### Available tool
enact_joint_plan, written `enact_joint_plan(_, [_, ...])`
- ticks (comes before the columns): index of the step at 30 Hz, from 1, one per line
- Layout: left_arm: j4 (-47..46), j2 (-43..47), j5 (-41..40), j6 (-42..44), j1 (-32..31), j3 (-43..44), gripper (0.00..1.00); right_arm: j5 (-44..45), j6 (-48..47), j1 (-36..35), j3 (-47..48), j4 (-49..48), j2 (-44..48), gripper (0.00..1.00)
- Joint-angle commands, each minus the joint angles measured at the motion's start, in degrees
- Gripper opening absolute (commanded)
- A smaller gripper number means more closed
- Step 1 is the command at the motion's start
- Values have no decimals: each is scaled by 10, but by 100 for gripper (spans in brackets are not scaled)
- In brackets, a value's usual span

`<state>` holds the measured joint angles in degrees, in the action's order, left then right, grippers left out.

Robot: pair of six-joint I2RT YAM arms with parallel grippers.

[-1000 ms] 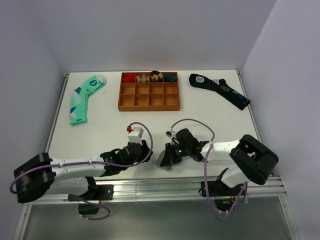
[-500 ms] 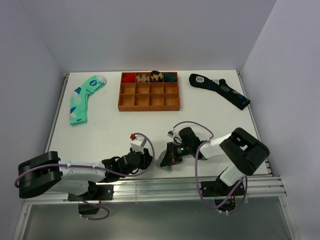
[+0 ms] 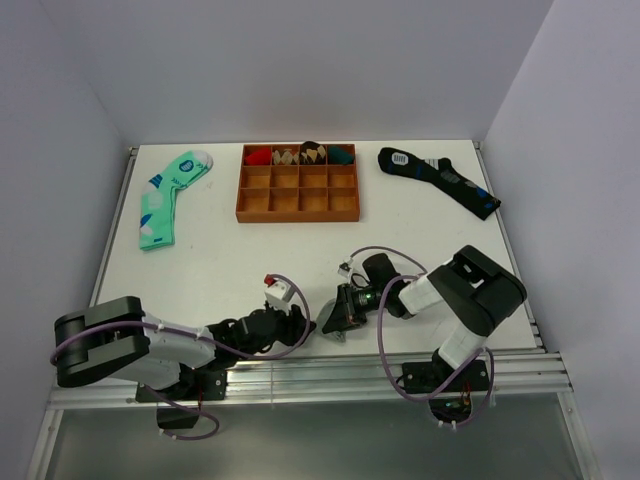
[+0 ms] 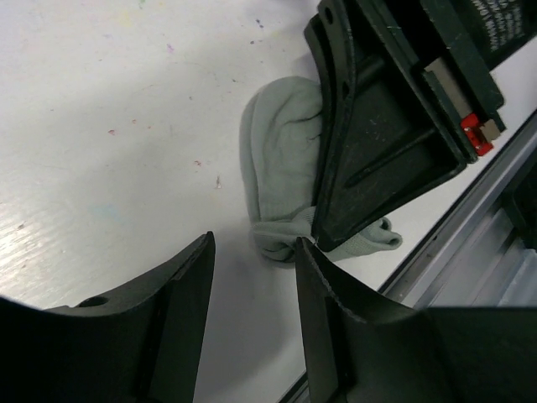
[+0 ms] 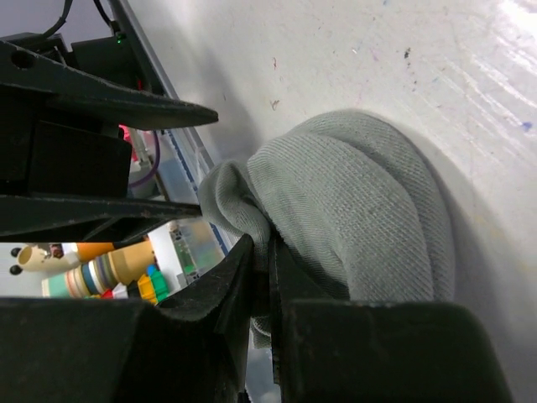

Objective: Roll the socks
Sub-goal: Roll the sock at the center of the board.

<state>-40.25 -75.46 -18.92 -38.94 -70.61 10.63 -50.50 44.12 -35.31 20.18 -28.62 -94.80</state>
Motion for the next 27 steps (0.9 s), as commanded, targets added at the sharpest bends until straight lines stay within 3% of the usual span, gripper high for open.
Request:
enact_joint_plan(1, [-79, -8, 29, 12, -4, -4, 49, 39, -15, 5, -21, 34, -29, 12])
enact_joint_plan(8, [-81, -4, 46, 19, -4, -6, 51, 42, -18, 9, -19, 37, -35, 12])
enact_joint_plan(27, [-30, -94, 18, 28, -4, 60, 46, 51, -32, 13, -17, 68, -15, 12])
